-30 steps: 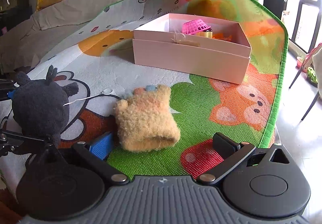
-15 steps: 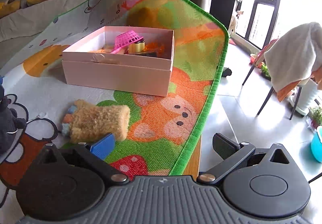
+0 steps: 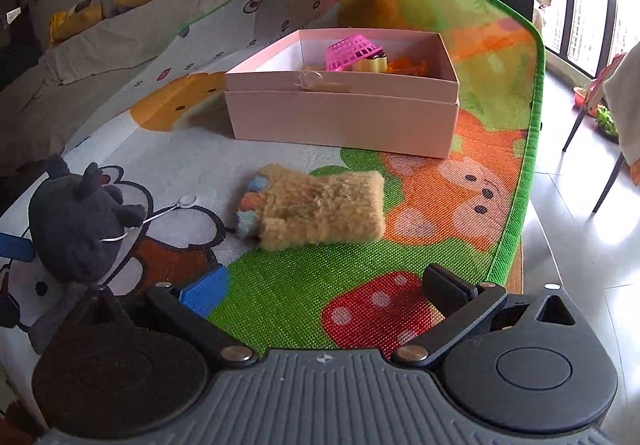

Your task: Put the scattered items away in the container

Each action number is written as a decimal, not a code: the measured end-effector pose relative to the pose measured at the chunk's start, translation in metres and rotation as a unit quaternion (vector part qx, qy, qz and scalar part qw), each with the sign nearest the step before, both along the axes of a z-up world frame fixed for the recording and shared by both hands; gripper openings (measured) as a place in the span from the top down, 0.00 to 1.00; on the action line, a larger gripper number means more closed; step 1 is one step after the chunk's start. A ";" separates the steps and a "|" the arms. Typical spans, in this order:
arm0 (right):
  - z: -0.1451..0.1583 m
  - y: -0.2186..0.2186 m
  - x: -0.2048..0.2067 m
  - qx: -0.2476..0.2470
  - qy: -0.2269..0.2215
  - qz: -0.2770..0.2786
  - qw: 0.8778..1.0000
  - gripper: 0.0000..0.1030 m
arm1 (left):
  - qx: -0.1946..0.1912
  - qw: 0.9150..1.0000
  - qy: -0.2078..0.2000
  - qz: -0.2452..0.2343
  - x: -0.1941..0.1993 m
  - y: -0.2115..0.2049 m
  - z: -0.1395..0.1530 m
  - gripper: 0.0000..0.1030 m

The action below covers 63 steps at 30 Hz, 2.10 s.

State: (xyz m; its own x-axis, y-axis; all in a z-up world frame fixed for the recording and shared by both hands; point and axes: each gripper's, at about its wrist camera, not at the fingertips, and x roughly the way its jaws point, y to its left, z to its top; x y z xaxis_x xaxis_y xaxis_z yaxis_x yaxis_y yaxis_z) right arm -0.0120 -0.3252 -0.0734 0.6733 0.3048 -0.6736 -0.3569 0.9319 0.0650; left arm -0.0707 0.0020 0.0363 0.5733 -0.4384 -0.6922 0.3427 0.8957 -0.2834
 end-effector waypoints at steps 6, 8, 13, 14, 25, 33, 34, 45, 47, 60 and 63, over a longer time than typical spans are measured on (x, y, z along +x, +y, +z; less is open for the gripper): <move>-0.003 0.005 -0.004 -0.020 -0.005 0.010 1.000 0.00 | -0.011 1.000 -0.003 -0.017 0.024 -0.027 -0.001 0.01; -0.003 0.003 -0.004 -0.017 -0.005 0.010 1.000 0.00 | -0.015 0.999 -0.022 -0.021 0.034 -0.034 0.007 0.01; -0.003 0.004 -0.004 -0.018 -0.007 0.009 1.000 0.00 | -0.008 0.998 -0.044 -0.036 0.060 -0.054 0.018 0.00; -0.003 0.004 -0.004 -0.018 -0.007 0.009 1.000 0.00 | -0.007 0.998 -0.045 -0.043 0.063 -0.059 0.019 0.00; -0.003 0.003 -0.004 -0.019 -0.008 0.013 1.000 0.00 | -0.056 0.993 -0.047 -0.096 0.061 -0.074 0.032 0.00; -0.001 0.001 -0.004 -0.016 -0.006 0.024 1.000 0.00 | 0.035 0.997 -0.045 -0.056 0.054 -0.053 0.016 0.00; 0.001 -0.001 -0.005 -0.017 -0.013 0.023 0.999 0.00 | 0.049 0.997 -0.041 -0.051 0.053 -0.054 0.010 0.00; 0.030 0.009 0.018 -0.068 -0.086 0.106 0.988 0.24 | 0.039 0.997 -0.057 -0.025 0.074 -0.067 -0.004 0.00; 0.028 0.013 0.029 -0.065 -0.076 0.111 0.989 0.27 | 0.039 0.997 -0.063 -0.015 0.079 -0.070 -0.005 0.00; 0.039 0.014 -0.021 0.015 -0.041 0.221 0.974 0.15 | 0.140 0.983 -0.101 0.067 0.084 -0.013 0.009 0.00; 0.046 0.018 -0.016 -0.008 -0.081 0.209 0.974 0.09 | 0.138 0.982 -0.103 0.078 0.082 -0.007 0.012 0.00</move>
State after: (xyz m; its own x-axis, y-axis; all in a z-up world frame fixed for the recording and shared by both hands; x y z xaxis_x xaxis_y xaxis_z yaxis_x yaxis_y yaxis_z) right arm -0.0279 -0.3075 -0.0279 0.5894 0.5664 -0.5760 -0.7104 0.7028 -0.0359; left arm 0.0113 -0.0046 0.0485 0.7585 -0.1460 -0.6351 0.2192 0.9750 0.0377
